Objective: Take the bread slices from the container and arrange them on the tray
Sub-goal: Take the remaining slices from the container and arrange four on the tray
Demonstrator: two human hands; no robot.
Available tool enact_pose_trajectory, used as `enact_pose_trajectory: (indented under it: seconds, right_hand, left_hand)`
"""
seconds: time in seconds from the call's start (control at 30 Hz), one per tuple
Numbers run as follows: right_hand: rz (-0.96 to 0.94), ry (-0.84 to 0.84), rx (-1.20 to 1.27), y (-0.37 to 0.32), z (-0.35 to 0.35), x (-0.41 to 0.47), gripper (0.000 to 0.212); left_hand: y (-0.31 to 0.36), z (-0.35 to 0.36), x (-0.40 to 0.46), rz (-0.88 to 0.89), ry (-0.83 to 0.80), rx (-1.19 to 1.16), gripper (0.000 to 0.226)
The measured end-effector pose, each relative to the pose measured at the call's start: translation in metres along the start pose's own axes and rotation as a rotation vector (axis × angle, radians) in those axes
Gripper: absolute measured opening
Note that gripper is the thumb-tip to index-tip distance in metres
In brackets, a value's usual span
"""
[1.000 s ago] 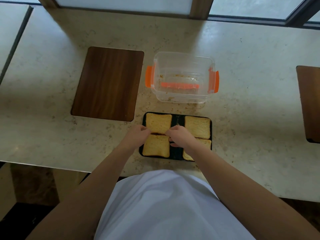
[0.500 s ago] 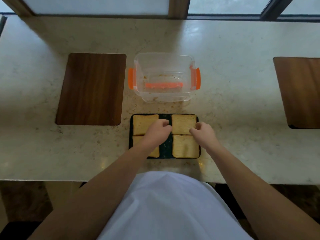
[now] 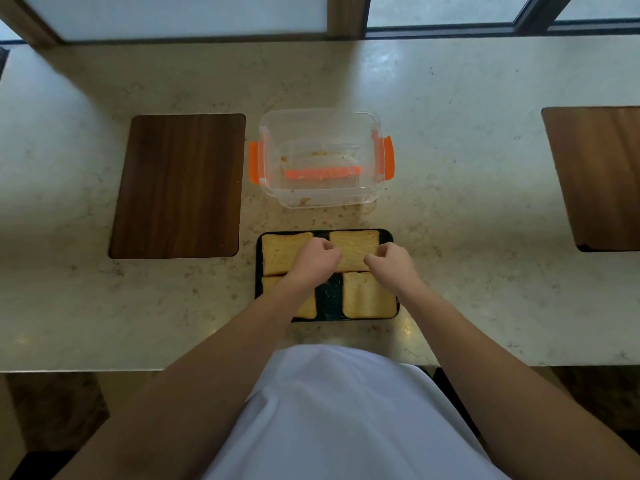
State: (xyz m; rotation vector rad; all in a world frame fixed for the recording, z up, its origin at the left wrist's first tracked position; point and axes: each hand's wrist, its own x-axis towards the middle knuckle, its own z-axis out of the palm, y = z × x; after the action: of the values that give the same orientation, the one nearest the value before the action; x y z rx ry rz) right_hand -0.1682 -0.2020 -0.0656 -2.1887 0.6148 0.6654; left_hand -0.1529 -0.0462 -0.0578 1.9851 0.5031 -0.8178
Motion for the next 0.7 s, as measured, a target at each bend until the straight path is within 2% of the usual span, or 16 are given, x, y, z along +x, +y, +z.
enact_pose_trajectory:
  seconds: [0.17,0.33,0.5,0.7]
  right_hand:
    - [-0.022,-0.007,0.029,-0.002,-0.002,-0.004,0.055]
    - [0.003,0.0,0.095,0.023,-0.016,-0.02,0.057]
    - [0.039,-0.042,0.106,0.047,-0.015,-0.04,0.053]
    - [0.059,-0.04,0.105,0.047,-0.008,-0.049,0.049]
  left_hand:
    - [-0.003,-0.007,-0.006,0.02,0.004,-0.002,0.049]
    - [-0.016,0.003,-0.026,0.077,-0.087,0.019,0.043]
    - [-0.033,0.016,-0.039,0.037,-0.183,0.017,0.047]
    - [-0.041,0.022,-0.045,0.013,-0.194,0.006,0.046]
